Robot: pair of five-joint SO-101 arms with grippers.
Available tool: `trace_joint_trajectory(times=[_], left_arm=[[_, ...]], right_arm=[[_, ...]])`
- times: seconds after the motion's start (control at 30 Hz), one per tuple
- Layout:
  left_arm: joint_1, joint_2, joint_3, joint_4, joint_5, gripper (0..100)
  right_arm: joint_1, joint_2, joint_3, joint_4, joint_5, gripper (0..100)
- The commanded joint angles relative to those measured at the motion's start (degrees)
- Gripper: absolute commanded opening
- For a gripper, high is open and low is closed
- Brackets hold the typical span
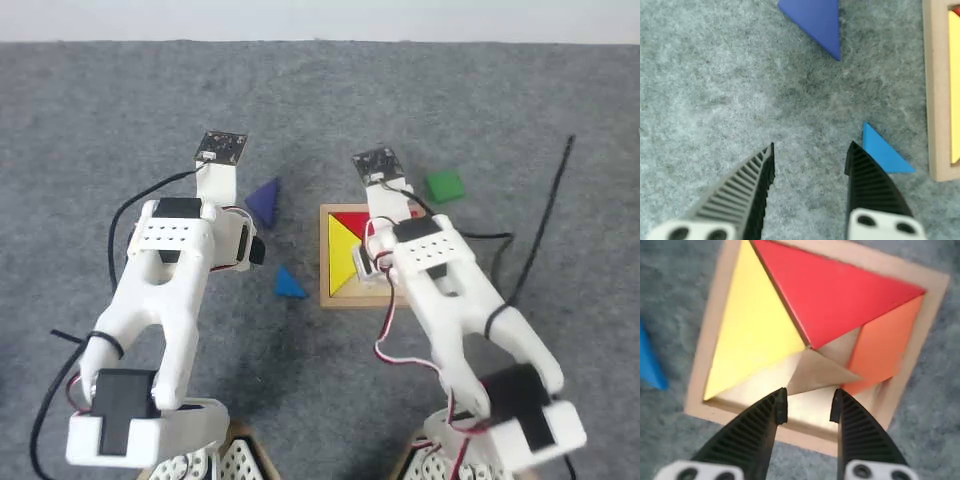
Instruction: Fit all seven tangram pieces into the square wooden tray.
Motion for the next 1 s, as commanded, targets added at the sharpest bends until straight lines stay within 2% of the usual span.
trace_joint_trajectory(times=[0.0,0.53,0.97], left_arm=[[0.0,-0.7,-0.4,-1.05,-0.09,22],[0.0,-0.7,-0.4,-0.97,-0.09,22],[0.0,-0.44,-0.4,-1.05,-0.09,22]], right_arm=[[0.75,2.95,-5.1,0.66,0.97,14.7],[2.07,19.38,-25.32,4.7,2.02,14.7],[2.86,7.43,-20.48,3.03,1.58,14.7]])
